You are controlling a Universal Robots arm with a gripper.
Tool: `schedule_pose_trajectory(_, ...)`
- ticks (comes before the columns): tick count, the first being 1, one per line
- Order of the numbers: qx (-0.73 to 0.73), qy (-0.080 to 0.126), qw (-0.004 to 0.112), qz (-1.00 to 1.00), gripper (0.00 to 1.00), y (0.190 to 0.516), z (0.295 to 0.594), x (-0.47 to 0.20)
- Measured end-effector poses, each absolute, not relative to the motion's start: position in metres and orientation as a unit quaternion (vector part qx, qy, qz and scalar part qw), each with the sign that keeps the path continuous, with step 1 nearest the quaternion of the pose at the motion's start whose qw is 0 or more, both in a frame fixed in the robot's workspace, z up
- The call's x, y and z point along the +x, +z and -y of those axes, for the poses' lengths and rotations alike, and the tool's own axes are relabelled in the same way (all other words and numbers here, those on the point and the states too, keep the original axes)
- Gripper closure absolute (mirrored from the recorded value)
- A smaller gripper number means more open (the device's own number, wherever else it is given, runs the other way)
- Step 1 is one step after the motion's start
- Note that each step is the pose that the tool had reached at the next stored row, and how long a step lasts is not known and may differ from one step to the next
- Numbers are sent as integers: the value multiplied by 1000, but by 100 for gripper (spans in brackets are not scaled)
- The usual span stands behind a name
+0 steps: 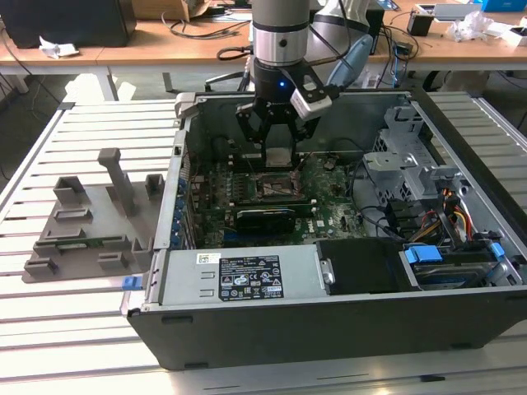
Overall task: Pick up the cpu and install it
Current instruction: 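Place the cpu into insertion slot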
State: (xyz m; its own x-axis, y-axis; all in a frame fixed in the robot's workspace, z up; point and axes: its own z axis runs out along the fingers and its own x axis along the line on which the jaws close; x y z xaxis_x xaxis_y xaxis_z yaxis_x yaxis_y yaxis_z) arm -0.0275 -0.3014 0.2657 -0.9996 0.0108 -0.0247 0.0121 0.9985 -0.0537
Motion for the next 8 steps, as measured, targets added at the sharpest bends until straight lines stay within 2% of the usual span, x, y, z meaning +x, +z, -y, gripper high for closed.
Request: schedule_pose_trajectory(8,65,-28,11,-997,45,266,301,-27)
